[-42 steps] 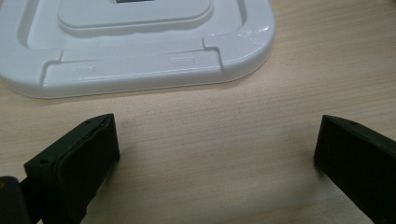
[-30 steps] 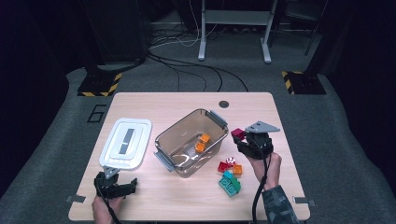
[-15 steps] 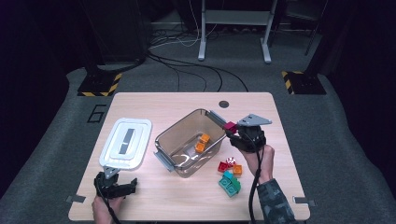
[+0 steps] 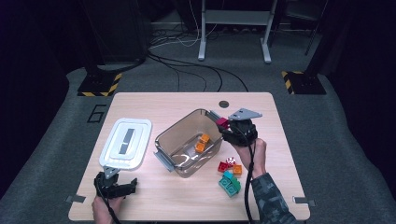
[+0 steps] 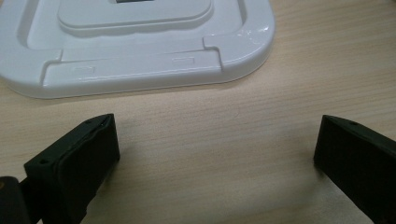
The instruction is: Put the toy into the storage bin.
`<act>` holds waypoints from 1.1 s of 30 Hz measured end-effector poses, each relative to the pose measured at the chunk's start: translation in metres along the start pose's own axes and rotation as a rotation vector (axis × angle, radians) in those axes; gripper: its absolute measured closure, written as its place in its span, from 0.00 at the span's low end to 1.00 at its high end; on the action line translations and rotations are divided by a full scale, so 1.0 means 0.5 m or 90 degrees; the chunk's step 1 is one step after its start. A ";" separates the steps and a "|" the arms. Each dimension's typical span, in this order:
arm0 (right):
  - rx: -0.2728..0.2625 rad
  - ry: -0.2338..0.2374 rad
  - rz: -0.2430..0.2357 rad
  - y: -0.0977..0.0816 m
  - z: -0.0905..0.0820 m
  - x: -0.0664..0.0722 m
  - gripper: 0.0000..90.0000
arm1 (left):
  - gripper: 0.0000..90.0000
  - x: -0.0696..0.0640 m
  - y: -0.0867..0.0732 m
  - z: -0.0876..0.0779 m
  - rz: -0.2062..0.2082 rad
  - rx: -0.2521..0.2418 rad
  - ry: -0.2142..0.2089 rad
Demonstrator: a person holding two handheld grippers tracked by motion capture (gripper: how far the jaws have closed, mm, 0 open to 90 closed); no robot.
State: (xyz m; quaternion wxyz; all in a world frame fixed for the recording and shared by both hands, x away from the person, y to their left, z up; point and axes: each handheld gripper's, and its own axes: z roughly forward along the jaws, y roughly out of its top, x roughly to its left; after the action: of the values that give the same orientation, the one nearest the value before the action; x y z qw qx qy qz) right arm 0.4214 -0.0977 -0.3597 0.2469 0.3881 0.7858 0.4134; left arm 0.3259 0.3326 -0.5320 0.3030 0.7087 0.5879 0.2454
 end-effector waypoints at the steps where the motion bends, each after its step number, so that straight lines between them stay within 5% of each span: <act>1: 0.000 0.003 -0.004 0.003 0.003 0.001 0.65 | 0.00 0.000 0.000 0.000 0.000 0.000 0.000; 33: 0.065 0.041 -0.022 0.021 0.126 0.020 0.65 | 0.00 0.000 0.000 0.000 -0.001 0.000 0.000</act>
State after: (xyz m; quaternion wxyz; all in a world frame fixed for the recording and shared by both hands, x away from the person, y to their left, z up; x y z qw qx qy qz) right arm 0.4645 -0.0572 -0.3854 0.2083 0.3729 0.8202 0.3806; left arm 0.3259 0.3325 -0.5320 0.3032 0.7084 0.5883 0.2453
